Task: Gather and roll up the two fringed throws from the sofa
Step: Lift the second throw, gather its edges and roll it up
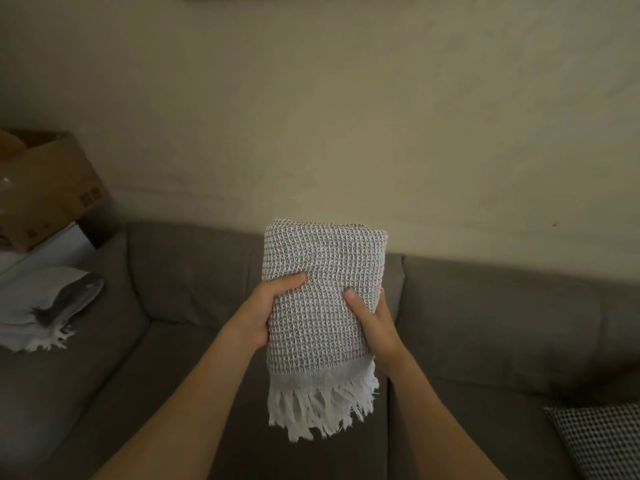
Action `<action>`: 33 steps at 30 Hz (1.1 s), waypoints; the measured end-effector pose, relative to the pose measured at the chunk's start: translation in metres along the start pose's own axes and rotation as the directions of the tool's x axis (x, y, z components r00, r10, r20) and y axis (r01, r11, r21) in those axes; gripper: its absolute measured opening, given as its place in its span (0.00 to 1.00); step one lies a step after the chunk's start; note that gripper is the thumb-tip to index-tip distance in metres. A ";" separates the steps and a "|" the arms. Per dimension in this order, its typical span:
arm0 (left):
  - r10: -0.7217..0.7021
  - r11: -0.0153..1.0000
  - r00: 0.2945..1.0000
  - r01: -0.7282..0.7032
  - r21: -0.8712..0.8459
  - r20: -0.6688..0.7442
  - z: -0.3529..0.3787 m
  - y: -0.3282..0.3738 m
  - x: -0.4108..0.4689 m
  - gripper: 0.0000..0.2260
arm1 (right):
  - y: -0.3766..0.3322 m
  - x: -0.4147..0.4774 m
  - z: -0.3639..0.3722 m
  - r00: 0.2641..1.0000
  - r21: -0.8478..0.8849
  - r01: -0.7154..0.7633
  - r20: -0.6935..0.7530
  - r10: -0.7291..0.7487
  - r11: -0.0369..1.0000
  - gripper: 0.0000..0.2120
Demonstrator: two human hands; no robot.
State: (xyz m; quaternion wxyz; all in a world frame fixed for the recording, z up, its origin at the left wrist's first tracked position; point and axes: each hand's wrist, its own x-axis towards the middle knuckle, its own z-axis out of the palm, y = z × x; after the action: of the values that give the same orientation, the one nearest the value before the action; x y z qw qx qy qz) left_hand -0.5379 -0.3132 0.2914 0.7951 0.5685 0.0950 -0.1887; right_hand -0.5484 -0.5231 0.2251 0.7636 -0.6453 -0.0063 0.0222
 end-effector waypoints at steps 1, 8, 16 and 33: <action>0.000 1.000 1.000 0.000 -0.016 -0.004 -0.003 0.001 -0.002 0.20 | 0.001 0.000 0.000 1.000 0.012 0.000 0.010 0.000 1.000 0.29; 0.066 0.982 0.998 -0.068 -0.174 -0.014 -0.060 0.018 -0.007 0.19 | 0.001 0.007 0.038 0.946 0.054 -0.205 0.268 0.184 0.977 0.33; 0.094 0.943 0.995 -0.101 -0.316 -0.037 -0.173 0.044 -0.016 0.19 | 0.017 0.032 0.151 0.936 -0.003 -0.240 0.266 0.232 0.971 0.48; 0.039 0.997 0.989 -0.028 0.078 -0.141 -0.393 0.106 -0.038 0.22 | 0.051 0.086 0.381 0.955 -0.257 -0.274 -0.182 0.232 0.927 0.59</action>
State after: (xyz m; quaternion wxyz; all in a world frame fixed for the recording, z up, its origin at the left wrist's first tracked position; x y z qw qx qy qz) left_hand -0.5043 0.0932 0.2657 0.7672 0.6118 0.1346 -0.1377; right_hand -0.4785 -0.1353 0.2369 0.6540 -0.7416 0.1309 0.0717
